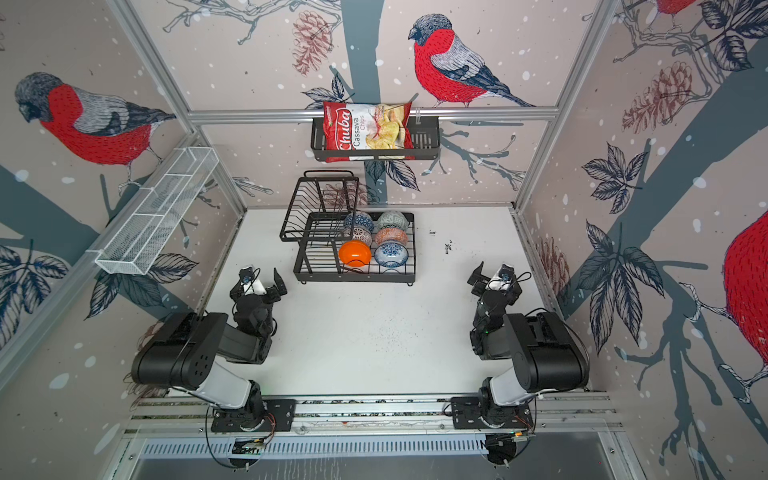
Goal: Load the bowls into the dish rack
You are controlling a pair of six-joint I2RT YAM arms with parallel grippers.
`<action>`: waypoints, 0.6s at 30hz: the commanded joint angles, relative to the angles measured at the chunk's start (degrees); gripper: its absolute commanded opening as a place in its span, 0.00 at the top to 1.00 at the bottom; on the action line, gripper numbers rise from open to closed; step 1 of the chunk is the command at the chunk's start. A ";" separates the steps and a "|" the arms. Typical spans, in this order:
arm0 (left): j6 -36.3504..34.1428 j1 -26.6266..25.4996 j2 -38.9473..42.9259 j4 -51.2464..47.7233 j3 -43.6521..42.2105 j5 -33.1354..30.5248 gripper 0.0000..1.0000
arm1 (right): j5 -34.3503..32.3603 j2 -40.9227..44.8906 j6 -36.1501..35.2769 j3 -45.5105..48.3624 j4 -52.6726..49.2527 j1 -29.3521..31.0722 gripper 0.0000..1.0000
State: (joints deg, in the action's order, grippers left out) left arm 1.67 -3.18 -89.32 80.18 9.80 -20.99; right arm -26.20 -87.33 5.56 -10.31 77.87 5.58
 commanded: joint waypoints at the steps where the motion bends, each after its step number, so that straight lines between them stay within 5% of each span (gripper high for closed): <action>1: 0.49 0.19 0.11 -3.03 2.10 3.01 0.01 | 1.17 1.16 0.59 -1.46 -5.63 -0.45 0.00; 18: 0.18 0.10 -0.02 -2.82 2.41 3.59 0.01 | 3.95 0.89 1.02 -2.35 -6.90 -1.68 0.01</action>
State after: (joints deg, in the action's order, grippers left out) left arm 1.65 -3.18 -89.34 76.62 11.92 -17.82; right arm -22.63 -86.46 6.04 -12.34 70.85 3.97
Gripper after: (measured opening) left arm 0.990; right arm 0.995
